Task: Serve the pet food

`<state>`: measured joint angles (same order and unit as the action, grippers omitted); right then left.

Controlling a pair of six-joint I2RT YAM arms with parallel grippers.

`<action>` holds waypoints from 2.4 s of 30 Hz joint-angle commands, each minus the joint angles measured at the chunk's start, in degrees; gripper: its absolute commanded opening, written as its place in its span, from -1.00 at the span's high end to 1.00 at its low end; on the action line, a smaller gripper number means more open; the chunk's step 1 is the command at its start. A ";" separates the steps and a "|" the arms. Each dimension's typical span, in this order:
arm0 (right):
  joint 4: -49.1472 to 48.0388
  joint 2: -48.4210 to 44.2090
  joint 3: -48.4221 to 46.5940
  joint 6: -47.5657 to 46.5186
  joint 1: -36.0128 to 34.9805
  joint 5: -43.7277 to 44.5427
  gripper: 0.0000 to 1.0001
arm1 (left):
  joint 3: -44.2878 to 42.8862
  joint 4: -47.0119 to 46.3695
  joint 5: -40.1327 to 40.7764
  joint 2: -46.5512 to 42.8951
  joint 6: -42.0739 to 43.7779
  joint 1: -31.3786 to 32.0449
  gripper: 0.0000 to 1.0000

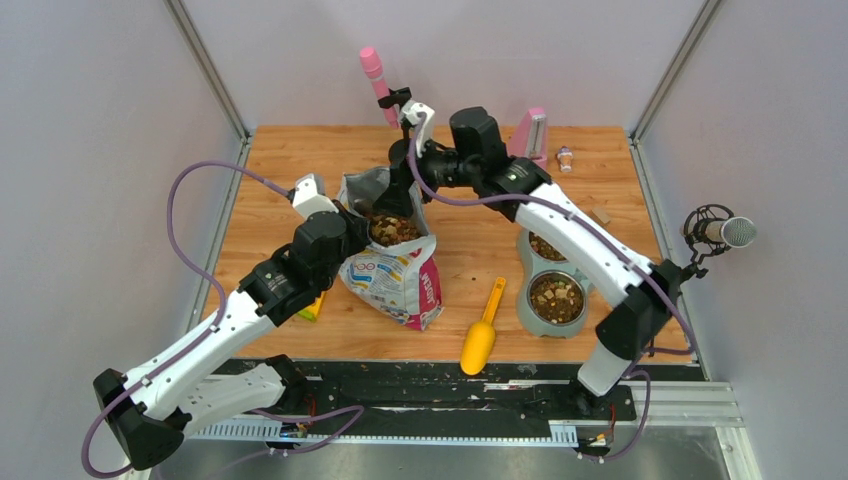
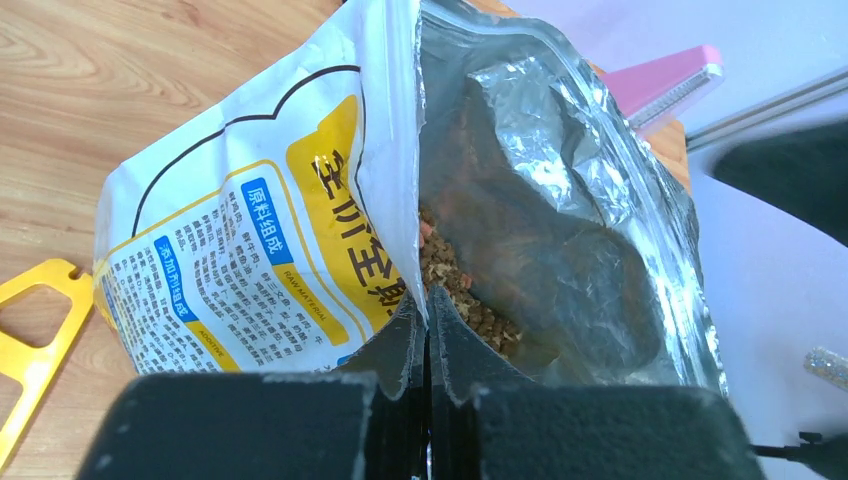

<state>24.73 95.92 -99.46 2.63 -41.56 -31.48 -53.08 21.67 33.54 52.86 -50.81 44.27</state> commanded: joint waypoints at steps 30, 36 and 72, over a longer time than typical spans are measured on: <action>-11.87 -19.64 29.13 -3.35 -4.38 8.91 0.73 | -3.61 -16.49 6.18 -4.22 9.36 0.55 0.66; -12.29 -20.68 30.11 -5.75 -4.36 7.69 1.00 | -10.82 -24.74 7.08 0.53 33.35 0.43 -0.89; 5.89 -17.90 18.11 -28.82 1.93 -0.05 1.00 | -33.04 42.70 -94.45 29.07 118.90 -46.68 -1.00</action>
<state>34.00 78.48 -77.65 -23.11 -39.94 -28.80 -82.67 50.68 -48.42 78.52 56.14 -2.07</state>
